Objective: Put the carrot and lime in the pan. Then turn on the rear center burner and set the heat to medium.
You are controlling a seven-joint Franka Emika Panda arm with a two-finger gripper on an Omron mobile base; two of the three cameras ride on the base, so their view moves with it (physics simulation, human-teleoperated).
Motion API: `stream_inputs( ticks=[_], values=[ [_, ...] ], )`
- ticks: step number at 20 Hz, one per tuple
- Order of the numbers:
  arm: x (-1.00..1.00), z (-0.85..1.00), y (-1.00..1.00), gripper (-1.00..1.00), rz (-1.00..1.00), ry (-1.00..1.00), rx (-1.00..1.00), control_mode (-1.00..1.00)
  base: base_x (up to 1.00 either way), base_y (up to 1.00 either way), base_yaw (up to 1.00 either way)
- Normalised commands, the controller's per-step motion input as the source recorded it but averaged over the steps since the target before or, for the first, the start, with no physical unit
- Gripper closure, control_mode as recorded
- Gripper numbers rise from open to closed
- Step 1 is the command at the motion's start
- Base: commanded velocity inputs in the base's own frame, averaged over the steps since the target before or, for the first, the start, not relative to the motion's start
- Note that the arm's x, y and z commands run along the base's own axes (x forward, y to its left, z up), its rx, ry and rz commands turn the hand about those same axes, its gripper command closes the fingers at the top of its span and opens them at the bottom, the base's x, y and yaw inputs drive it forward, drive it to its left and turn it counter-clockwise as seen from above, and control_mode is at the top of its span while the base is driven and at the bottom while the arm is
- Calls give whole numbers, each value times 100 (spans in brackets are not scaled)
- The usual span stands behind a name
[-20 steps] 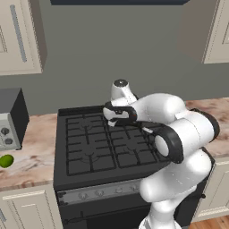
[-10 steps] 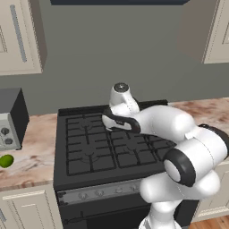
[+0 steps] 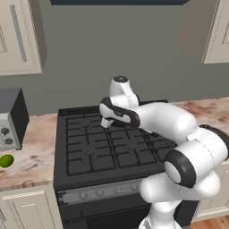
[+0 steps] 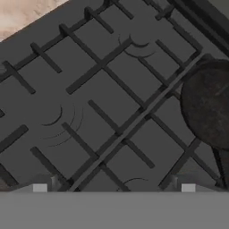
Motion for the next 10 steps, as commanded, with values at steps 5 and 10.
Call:
stream_inputs(
  ticks=[5,10],
  values=[
    [-39,-1,12,-100,-35,14,8,-100,0,0,0],
    [-55,-27,42,-100,-39,1,0,-100,0,0,0]
  ],
)
